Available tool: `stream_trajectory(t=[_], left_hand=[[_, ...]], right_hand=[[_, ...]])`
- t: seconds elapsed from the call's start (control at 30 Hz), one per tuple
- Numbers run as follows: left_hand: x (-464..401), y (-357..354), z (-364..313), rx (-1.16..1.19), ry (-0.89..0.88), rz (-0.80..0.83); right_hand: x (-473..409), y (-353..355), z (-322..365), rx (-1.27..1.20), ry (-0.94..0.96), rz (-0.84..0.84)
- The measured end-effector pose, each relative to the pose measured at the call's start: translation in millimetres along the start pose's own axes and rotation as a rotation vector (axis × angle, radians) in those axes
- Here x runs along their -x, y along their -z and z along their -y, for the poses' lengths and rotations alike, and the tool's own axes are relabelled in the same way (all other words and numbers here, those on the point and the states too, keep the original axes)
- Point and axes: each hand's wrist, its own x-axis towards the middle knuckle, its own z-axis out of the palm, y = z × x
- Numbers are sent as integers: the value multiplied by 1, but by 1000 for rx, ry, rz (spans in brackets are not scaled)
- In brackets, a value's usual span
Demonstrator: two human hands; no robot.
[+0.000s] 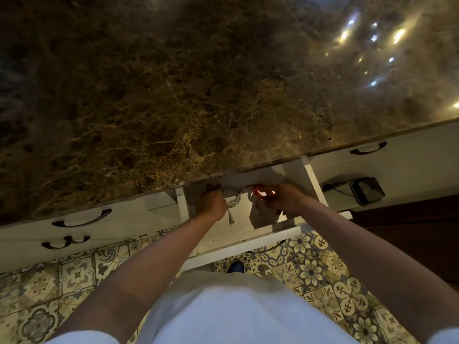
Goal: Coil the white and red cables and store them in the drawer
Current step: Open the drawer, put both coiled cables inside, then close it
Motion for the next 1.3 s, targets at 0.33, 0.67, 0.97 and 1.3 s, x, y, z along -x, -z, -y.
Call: stream_trajectory(t=[0.33, 0.67, 0.97, 1.3], left_hand=[[34, 12, -1, -17, -175, -10], [114, 94, -44, 157, -451, -58], [101, 143, -22, 106, -583, -688], [38, 156, 5, -291, -197, -412]], right_hand=[[39, 21, 12, 182, 191, -77], [123, 40, 11, -190, 436, -230], [168, -18, -49, -800, 517, -135], [133, -117, -77, -816, 148, -93]])
